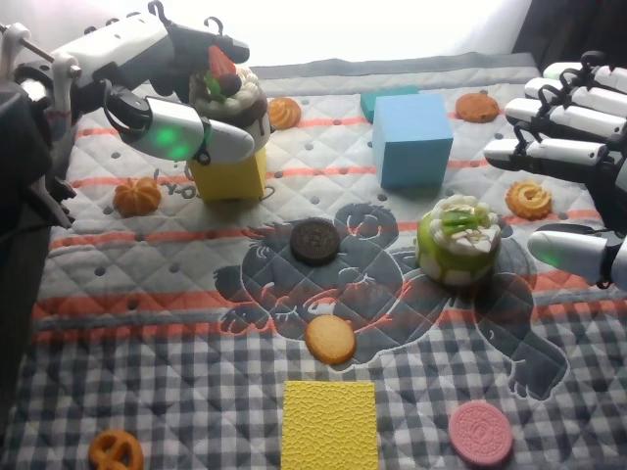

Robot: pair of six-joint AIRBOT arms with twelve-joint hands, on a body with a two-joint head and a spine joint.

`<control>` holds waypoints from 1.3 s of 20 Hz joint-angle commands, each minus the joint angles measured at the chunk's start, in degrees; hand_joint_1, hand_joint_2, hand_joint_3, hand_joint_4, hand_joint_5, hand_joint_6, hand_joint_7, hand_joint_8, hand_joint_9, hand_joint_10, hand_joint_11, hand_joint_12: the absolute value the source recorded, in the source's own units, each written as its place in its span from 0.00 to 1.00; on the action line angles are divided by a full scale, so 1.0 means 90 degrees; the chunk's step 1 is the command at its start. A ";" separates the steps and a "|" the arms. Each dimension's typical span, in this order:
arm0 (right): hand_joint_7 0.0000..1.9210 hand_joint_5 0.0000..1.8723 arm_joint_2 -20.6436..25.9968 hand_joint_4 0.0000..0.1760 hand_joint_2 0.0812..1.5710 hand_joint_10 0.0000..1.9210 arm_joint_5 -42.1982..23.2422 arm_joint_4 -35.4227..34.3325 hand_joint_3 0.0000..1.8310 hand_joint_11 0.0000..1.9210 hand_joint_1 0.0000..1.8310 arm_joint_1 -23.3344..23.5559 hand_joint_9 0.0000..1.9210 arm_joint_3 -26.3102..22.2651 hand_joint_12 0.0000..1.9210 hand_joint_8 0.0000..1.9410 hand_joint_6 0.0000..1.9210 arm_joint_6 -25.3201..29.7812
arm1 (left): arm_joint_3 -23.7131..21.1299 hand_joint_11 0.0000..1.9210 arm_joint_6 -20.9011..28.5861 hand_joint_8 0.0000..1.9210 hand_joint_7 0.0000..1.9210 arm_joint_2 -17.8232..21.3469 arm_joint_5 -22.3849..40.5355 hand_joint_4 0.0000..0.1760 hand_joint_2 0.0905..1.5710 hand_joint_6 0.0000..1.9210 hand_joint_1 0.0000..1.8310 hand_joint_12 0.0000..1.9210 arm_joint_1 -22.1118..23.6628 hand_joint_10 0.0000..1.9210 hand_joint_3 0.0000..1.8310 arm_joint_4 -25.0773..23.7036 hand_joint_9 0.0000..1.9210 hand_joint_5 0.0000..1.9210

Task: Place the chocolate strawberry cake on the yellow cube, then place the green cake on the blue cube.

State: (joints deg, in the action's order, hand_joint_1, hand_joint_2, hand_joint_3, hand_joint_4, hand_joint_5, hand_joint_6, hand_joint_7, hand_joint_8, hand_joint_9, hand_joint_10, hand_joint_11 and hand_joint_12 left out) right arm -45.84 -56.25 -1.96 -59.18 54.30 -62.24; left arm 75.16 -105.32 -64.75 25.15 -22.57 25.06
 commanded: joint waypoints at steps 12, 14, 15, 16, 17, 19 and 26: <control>0.11 0.21 -0.0023 0.45 0.83 0.00 -0.0754 -0.0092 0.00 0.01 0.01 0.0017 0.06 0.0005 0.13 0.00 0.00 -0.0011 | -0.0055 0.00 0.0035 0.00 0.14 0.0136 0.0769 1.00 0.51 0.00 0.41 0.58 -0.0052 0.01 0.00 -0.0065 0.18 0.05; 0.11 0.21 -0.0026 0.45 0.83 0.00 -0.0754 -0.0094 0.00 0.01 0.02 0.0009 0.06 0.0005 0.14 0.00 0.00 -0.0011 | -0.0106 0.00 0.0035 0.00 0.11 0.0181 0.0823 1.00 0.50 0.00 0.41 0.54 -0.0077 0.00 0.00 -0.0065 0.16 0.03; 0.10 0.20 -0.0027 0.45 0.83 0.00 -0.0754 -0.0095 0.00 0.00 0.02 0.0009 0.06 0.0005 0.13 0.00 0.00 -0.0011 | -0.0209 0.00 0.0035 0.00 0.09 0.0262 0.0953 1.00 0.50 0.00 0.40 0.51 -0.0129 0.00 0.00 -0.0067 0.14 0.02; 0.11 0.21 -0.0027 0.44 0.83 0.00 -0.0754 -0.0096 0.00 0.01 0.02 0.0009 0.07 0.0005 0.14 0.00 0.00 -0.0011 | -0.0400 0.00 0.0035 0.00 0.06 0.0411 0.1143 1.00 0.49 0.00 0.39 0.48 -0.0218 0.00 0.00 -0.0142 0.11 0.00; 0.11 0.21 -0.0026 0.43 0.83 0.00 -0.0754 -0.0097 0.00 0.01 0.02 0.0010 0.07 0.0005 0.14 0.00 0.00 -0.0011 | -0.0695 0.00 0.0035 0.00 0.04 0.0650 0.1390 1.00 0.49 0.00 0.38 0.44 -0.0343 0.00 0.00 -0.0259 0.08 0.00; 0.10 0.20 -0.0026 0.49 0.81 0.00 -0.0754 -0.0096 0.00 0.00 0.02 0.0031 0.07 0.0005 0.18 0.00 0.00 -0.0011 | -0.1298 0.00 0.0035 0.00 0.01 0.1135 0.1955 1.00 0.49 0.00 0.35 0.35 -0.0685 0.00 0.00 -0.0499 0.04 0.00; 0.09 0.15 -0.0217 0.69 0.66 0.00 -0.0486 -0.0060 0.00 0.00 0.23 0.0293 0.07 0.0138 0.25 0.00 0.00 -0.0012 | -0.2881 0.00 0.0035 0.00 0.00 0.2240 0.3882 1.00 0.47 0.00 0.38 0.00 -0.2246 0.00 0.00 -0.0699 0.00 0.00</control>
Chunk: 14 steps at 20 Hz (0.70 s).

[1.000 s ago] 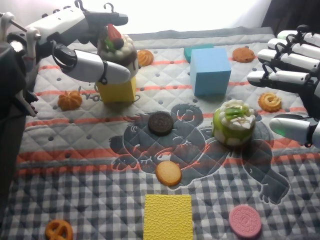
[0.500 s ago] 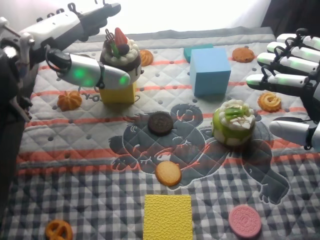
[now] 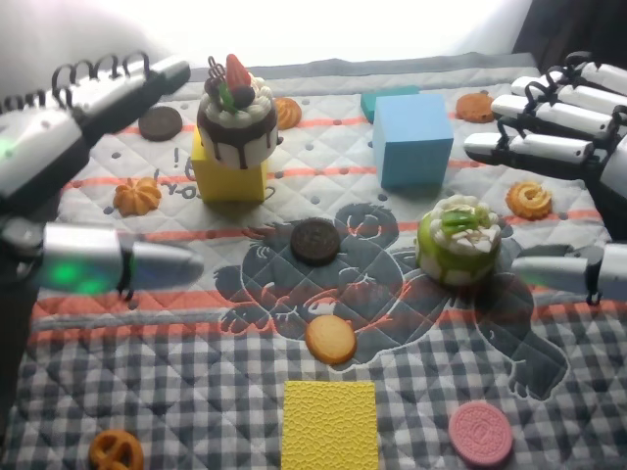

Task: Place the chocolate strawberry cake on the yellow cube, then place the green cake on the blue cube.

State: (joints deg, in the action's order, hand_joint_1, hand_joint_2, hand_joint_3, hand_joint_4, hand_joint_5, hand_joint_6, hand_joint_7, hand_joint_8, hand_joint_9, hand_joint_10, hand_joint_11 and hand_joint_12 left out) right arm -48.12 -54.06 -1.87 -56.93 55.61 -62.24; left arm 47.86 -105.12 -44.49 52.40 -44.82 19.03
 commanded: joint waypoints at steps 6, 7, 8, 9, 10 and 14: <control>0.12 0.13 -0.0468 1.00 0.62 0.00 -0.0063 -0.0002 0.00 0.00 0.34 0.0397 0.12 0.0300 0.40 0.00 0.00 -0.0012 | -0.0681 0.00 0.0106 0.00 0.00 0.0559 0.2399 1.00 0.46 0.00 0.49 0.00 -0.0976 0.00 0.00 0.0138 0.00 0.00; 0.12 0.13 -0.0553 1.00 0.61 0.00 0.0002 -0.0002 0.00 0.00 0.36 0.0426 0.12 0.0350 0.39 0.00 0.00 -0.0012 | -0.0749 0.00 0.0253 0.00 0.00 0.0622 0.2601 1.00 0.47 0.00 0.46 0.00 -0.1147 0.00 0.00 0.0151 0.00 0.00; 0.13 0.13 -0.0641 1.00 0.61 0.00 0.0086 -0.0003 0.00 0.00 0.37 0.0466 0.12 0.0403 0.39 0.00 0.00 -0.0012 | -0.0797 0.00 0.0452 0.00 0.00 0.0675 0.2827 1.00 0.48 0.00 0.44 0.00 -0.1339 0.00 0.01 0.0184 0.00 0.00; 0.14 0.13 -0.0703 1.00 0.61 0.00 0.0181 -0.0003 0.00 0.00 0.39 0.0506 0.13 0.0446 0.41 0.00 0.00 -0.0012 | -0.0821 0.00 0.0552 0.00 0.00 0.0696 0.2964 1.00 0.48 0.00 0.43 0.00 -0.1457 0.00 0.01 0.0212 0.00 0.00; 0.15 0.13 -0.0768 1.00 0.61 0.00 0.0267 -0.0004 0.00 0.00 0.39 0.0546 0.13 0.0500 0.40 0.00 0.00 -0.0012 | -0.0846 0.00 0.0591 0.00 0.00 0.0708 0.3084 1.00 0.49 0.00 0.40 0.00 -0.1549 0.00 0.01 0.0249 0.00 0.00; 0.21 0.17 -0.0976 1.00 0.62 0.01 0.0492 -0.0008 0.00 0.01 0.45 0.0674 0.21 0.0678 0.52 0.00 0.00 -0.0012 | -0.0882 0.00 0.0626 0.00 0.00 0.0710 0.3183 1.00 0.49 0.00 0.38 0.00 -0.1659 0.00 0.01 0.0306 0.00 0.00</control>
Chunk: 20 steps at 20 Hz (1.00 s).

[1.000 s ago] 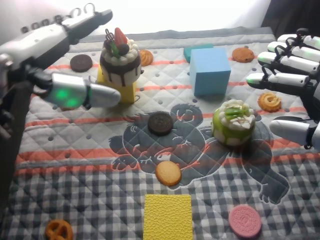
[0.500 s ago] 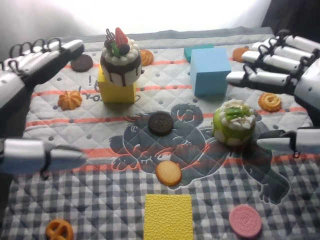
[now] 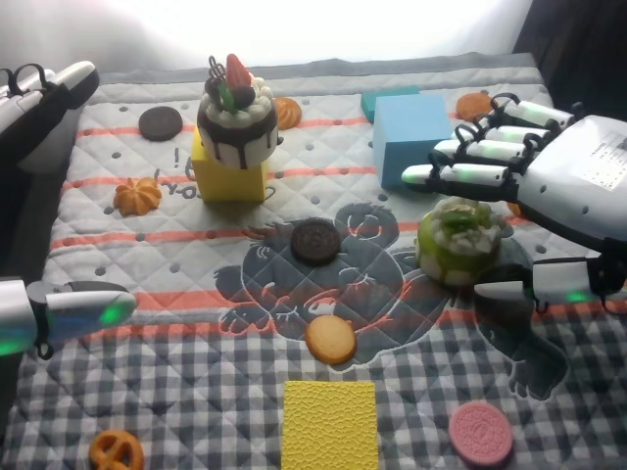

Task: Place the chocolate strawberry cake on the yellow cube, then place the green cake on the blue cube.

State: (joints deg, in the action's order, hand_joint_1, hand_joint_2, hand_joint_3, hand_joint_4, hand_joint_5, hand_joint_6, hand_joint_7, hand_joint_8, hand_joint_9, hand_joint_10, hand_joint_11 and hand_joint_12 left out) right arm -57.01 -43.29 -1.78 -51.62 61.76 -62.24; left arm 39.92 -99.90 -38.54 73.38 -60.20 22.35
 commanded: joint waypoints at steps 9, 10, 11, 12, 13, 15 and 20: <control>0.48 0.48 -0.0292 0.00 0.71 0.55 -0.0457 -0.0250 0.01 0.37 0.69 0.0157 0.47 0.0284 0.80 0.57 0.44 -0.0011 | 0.0016 0.00 0.0278 0.00 0.00 0.0017 0.0833 1.00 0.50 0.00 0.45 0.00 -0.0077 0.00 0.00 0.0046 0.00 0.00; 0.50 0.52 -0.0292 0.00 0.70 0.60 -0.0458 -0.0259 0.00 0.44 0.69 0.0157 0.52 0.0283 0.81 0.62 0.39 -0.0006 | 0.0017 0.00 0.0289 0.00 0.00 0.0009 0.0832 1.00 0.50 0.00 0.47 0.00 -0.0089 0.00 0.00 0.0060 0.00 0.00; 0.51 0.53 -0.0281 0.00 0.70 0.62 -0.0463 -0.0259 0.00 0.46 0.69 0.0157 0.52 0.0276 0.81 0.64 0.38 0.0021 | 0.0016 0.00 0.0293 0.00 0.00 -0.0003 0.0835 1.00 0.50 0.00 0.46 0.00 -0.0120 0.00 0.00 0.0086 0.00 0.00; 0.49 0.51 -0.0250 0.00 0.71 0.64 -0.0501 -0.0259 0.00 0.48 0.68 0.0167 0.51 0.0259 0.79 0.66 0.43 0.0077 | 0.0016 0.00 0.0295 0.00 0.00 -0.0009 0.0835 1.00 0.50 0.00 0.46 0.00 -0.0143 0.00 0.00 0.0105 0.00 0.00; 0.48 0.50 -0.0140 0.00 0.72 0.65 -0.0691 -0.0172 0.00 0.46 0.68 0.0207 0.49 0.0196 0.79 0.67 0.46 0.0224 | 0.0016 0.00 0.0305 0.00 0.00 -0.0016 0.0831 1.00 0.49 0.00 0.46 0.00 -0.0177 0.00 0.00 0.0136 0.00 0.00; 0.48 0.46 0.0051 0.00 0.73 0.64 -0.1108 -0.0037 0.00 0.45 0.68 0.0256 0.49 0.0146 0.77 0.68 0.50 0.0594 | 0.0017 0.00 0.0365 0.00 0.00 -0.0018 0.0827 1.00 0.50 0.00 0.45 0.00 -0.0216 0.00 0.00 0.0160 0.00 0.00; 0.48 0.47 0.0142 0.00 0.72 0.71 -0.1481 -0.0050 0.00 0.29 0.74 0.0729 0.40 0.0357 0.75 0.57 0.56 0.0825 | 0.0073 0.00 0.0413 0.00 0.00 -0.0089 0.0716 1.00 0.50 0.00 0.45 0.00 -0.0235 0.00 0.00 0.0240 0.00 0.00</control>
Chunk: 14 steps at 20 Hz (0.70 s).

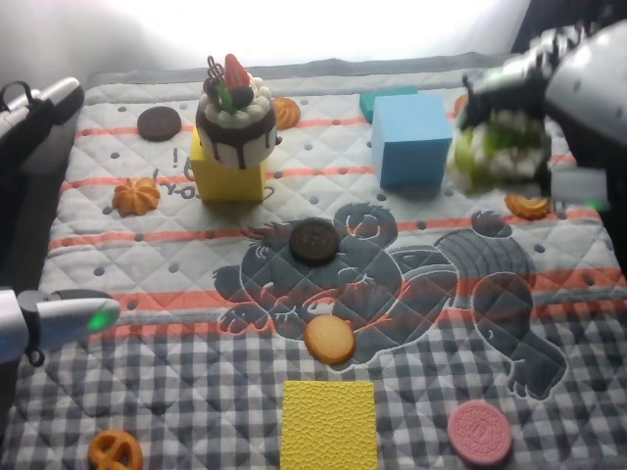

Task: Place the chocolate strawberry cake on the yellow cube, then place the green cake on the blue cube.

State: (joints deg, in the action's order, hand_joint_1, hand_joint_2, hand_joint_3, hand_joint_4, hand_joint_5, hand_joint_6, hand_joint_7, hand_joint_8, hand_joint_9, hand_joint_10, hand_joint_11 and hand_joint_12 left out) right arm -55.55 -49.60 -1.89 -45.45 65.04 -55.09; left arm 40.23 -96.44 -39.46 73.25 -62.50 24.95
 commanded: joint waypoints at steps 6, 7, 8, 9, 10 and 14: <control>0.57 0.50 -0.0520 0.00 0.67 0.55 -0.0486 -0.0076 0.00 0.42 0.76 0.0788 0.54 0.0515 0.57 0.37 0.51 0.0031 | 0.0199 0.00 0.0355 0.00 0.00 -0.0081 0.0642 1.00 0.48 0.00 0.48 0.00 0.0022 0.00 0.00 -0.0047 0.00 0.00; 0.57 0.49 -0.0601 0.00 0.67 0.52 -0.0404 -0.0075 0.00 0.48 0.76 0.0882 0.56 0.0591 0.48 0.35 0.53 0.0031 | 0.0205 0.00 0.0357 0.00 0.00 -0.0084 0.0635 1.00 0.48 0.00 0.48 0.00 0.0022 0.00 0.00 -0.0047 0.00 0.00; 0.57 0.49 -0.0689 0.00 0.67 0.52 -0.0278 -0.0073 0.00 0.48 0.76 0.0971 0.56 0.0681 0.48 0.35 0.53 0.0031 | 0.0210 0.00 0.0357 0.00 0.00 -0.0088 0.0631 1.00 0.48 0.00 0.48 0.00 0.0022 0.00 0.00 -0.0048 0.00 0.00; 0.62 0.53 -0.0768 0.00 0.65 0.52 -0.0165 -0.0071 0.00 0.45 0.76 0.1047 0.56 0.0767 0.57 0.30 0.46 0.0031 | 0.0214 0.00 0.0357 0.00 0.00 -0.0090 0.0630 1.00 0.48 0.00 0.49 0.00 0.0022 0.00 0.00 -0.0049 0.00 0.00; 0.61 0.53 -0.0852 0.00 0.65 0.50 -0.0027 -0.0069 0.00 0.46 0.76 0.1120 0.57 0.0854 0.57 0.30 0.47 0.0029 | 0.0220 0.00 0.0357 0.00 0.00 -0.0095 0.0626 1.00 0.49 0.00 0.50 0.00 0.0022 0.00 0.00 -0.0050 0.00 0.00; 0.59 0.53 -0.1073 0.00 0.66 0.52 0.0317 -0.0066 0.00 0.45 0.75 0.1267 0.54 0.1102 0.54 0.35 0.49 0.0002 | 0.0238 0.00 0.0358 0.00 0.00 -0.0119 0.0595 1.00 0.49 0.00 0.50 0.00 0.0027 0.00 0.00 -0.0060 0.00 0.00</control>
State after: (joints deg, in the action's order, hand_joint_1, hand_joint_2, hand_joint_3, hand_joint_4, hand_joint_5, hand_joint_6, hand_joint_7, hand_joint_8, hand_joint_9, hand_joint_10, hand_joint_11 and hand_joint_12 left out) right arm -65.12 -40.32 -2.11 -35.14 74.67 -55.11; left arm 42.13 -93.51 -40.56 71.59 -62.48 25.08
